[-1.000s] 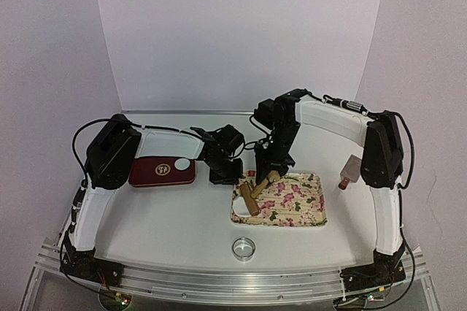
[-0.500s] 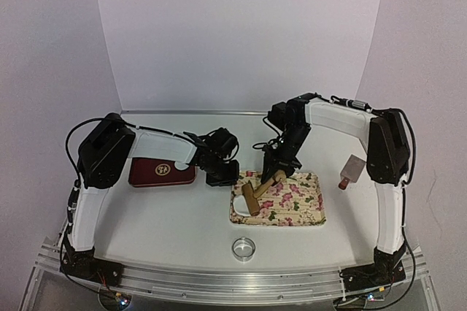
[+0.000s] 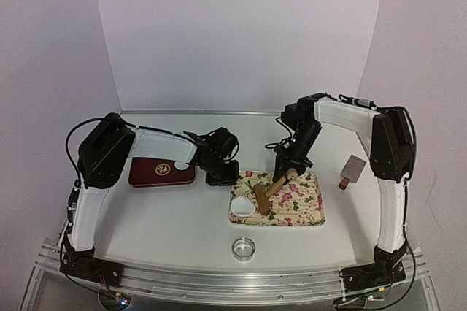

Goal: Roll out the dumpling wrappers from the dough
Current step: Flatten out the dough on the work surface.

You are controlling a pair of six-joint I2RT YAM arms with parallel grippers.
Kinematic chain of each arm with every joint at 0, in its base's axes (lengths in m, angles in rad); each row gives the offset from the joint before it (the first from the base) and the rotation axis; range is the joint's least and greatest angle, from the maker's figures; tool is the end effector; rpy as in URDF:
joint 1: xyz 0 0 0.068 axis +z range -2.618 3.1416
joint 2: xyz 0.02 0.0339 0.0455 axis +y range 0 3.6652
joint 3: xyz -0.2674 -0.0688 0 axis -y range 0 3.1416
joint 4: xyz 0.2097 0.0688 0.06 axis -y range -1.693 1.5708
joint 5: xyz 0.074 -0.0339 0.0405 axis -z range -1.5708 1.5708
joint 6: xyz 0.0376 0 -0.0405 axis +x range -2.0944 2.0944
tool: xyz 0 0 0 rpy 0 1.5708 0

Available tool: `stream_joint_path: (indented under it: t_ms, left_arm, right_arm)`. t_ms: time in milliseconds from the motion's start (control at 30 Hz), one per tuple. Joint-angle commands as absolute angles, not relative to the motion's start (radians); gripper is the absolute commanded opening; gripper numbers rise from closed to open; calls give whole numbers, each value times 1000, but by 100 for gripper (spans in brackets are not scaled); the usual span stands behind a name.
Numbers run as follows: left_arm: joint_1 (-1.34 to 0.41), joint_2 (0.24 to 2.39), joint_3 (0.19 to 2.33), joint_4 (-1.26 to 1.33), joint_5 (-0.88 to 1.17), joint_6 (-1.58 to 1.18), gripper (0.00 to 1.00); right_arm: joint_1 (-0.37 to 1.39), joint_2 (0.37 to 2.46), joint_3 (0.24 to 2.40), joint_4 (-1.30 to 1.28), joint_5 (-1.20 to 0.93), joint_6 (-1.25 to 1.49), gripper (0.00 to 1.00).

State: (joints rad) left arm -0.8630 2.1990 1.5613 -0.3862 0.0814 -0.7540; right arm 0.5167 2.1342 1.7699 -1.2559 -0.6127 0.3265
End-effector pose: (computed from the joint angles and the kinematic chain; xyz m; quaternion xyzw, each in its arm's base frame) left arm 0.2833 -0.3358 0.1580 0.0634 0.9600 -0.2222 0.1580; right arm 0.3153 0.2040 0.2163 0.0831 -0.9495 -0.2655 0.1449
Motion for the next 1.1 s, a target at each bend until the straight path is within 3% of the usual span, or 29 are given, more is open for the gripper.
stream_joint_path:
  t_ms: [0,133,567,1067]
  left_arm:
    - [-822,2204,1580,-496,12,-714,0]
    - [-822,2203,1601,-477,83,-742,0]
    - [-828,2203,1608,-442,158,-775,0]
    - [-834,2197,1594,-439,165,-792,0]
  right_arm:
    - [516,2224,1703,-1320,-109,337,0]
    - [515,2124,1750,-1338,-191,326,0]
    - [534,1873,1746,-1189,-746,444,0]
    - [628,2019,1741,-1037,-834,488,0]
